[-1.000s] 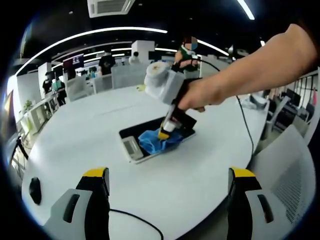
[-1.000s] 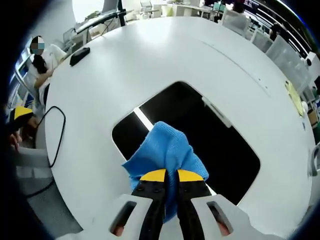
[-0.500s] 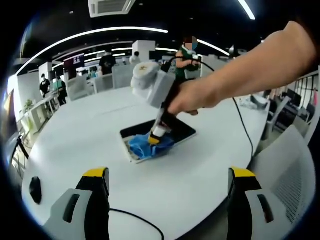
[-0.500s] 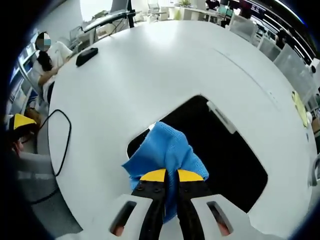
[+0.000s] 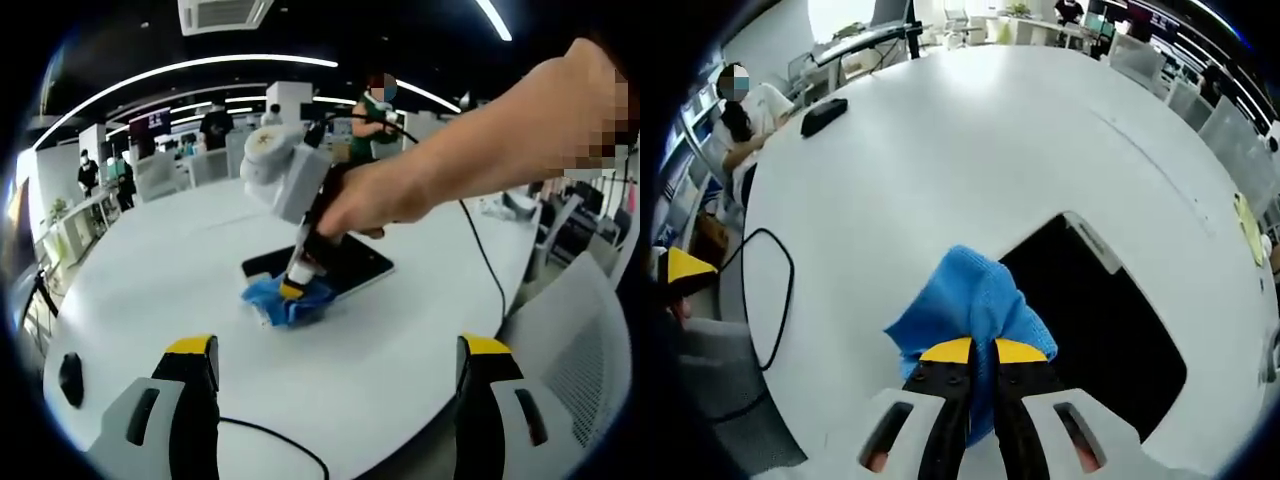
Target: Wipe the mirror surface with the cleaning cloth until all visible marks leave the cleaned area.
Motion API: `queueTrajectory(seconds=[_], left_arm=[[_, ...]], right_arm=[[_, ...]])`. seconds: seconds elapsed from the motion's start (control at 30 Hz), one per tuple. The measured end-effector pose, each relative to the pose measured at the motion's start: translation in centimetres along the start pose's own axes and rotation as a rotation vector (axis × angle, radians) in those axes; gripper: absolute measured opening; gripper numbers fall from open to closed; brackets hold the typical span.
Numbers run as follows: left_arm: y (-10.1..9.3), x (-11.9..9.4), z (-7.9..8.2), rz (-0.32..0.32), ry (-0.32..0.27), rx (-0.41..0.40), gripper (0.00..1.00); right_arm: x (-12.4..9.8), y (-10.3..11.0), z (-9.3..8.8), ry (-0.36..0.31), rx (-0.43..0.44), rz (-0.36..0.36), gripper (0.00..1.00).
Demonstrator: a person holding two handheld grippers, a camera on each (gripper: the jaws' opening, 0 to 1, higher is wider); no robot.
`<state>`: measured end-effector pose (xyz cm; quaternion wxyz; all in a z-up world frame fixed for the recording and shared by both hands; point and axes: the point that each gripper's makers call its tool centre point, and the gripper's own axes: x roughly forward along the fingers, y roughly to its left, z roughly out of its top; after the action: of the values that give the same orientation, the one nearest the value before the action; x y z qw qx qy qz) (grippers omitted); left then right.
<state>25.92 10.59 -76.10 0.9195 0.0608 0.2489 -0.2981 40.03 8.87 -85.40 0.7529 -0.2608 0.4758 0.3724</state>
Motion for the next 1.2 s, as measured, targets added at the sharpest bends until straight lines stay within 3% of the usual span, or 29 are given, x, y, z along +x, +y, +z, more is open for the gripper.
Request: queueTrajectory(seconds=[0.27, 1.2], left_arm=[[-0.1, 0.0, 0.0, -0.001, 0.002, 0.0, 0.99], [0.1, 0.0, 0.0, 0.004, 0.001, -0.002, 0.99]], right_arm=[[0.0, 1.1, 0.5, -0.001, -0.025, 0.012, 0.02], [0.1, 1.3, 1.0, -0.021, -0.04, 0.032, 0.02]])
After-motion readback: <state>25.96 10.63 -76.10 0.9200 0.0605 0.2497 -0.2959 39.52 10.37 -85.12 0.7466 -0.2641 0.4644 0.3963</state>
